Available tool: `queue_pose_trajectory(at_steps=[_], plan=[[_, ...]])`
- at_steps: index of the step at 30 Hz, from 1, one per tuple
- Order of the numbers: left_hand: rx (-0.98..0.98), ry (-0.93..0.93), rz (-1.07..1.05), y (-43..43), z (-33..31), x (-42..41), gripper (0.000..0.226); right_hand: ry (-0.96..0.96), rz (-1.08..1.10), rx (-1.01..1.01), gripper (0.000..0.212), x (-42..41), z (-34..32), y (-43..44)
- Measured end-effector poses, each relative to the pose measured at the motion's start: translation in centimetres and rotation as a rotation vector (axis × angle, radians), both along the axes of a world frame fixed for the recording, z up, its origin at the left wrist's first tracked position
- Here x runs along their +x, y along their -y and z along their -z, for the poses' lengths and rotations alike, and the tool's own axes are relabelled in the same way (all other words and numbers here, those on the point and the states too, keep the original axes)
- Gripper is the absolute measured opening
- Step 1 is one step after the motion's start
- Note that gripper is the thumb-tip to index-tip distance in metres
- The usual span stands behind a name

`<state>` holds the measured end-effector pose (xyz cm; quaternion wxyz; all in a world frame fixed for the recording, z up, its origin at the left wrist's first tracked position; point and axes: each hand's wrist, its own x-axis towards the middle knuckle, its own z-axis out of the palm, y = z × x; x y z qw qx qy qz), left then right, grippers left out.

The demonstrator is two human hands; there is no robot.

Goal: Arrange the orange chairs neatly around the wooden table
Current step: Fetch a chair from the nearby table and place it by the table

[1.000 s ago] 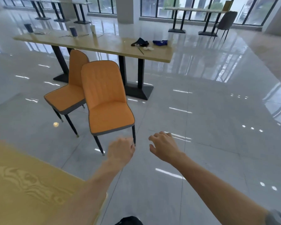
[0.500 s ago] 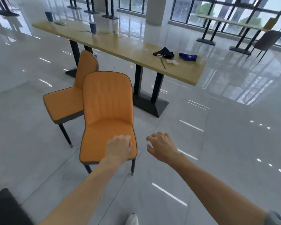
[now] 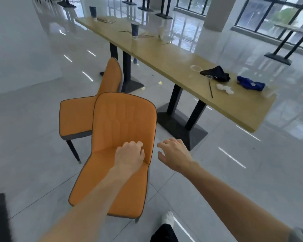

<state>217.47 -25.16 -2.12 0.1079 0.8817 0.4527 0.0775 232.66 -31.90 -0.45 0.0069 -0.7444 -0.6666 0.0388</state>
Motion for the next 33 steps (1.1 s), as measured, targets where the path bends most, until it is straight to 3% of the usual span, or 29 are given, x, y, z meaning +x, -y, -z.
queue_pose_trajectory(at_steps=[7,14,25,30,33], plan=[[-0.055,0.065,-0.252,-8.2,0.3,8.7,0.029,-0.032,-0.229,-0.017,0.021,9.0,-0.6,-11.4],[-0.092,0.161,-0.482,-15.9,0.9,11.8,0.031,-0.036,-0.514,-0.083,0.017,12.2,-0.7,-22.8],[-0.075,0.189,-0.860,-29.8,3.9,12.2,0.019,-0.071,-0.993,-0.055,0.024,11.8,1.9,-42.2],[-0.076,0.174,-1.062,-31.4,3.0,12.7,0.019,-0.078,-1.231,-0.036,0.031,10.2,2.6,-47.1],[-0.109,0.140,-1.192,-31.6,3.0,12.8,0.024,-0.077,-1.408,-0.039,0.025,9.1,3.2,-49.8]])
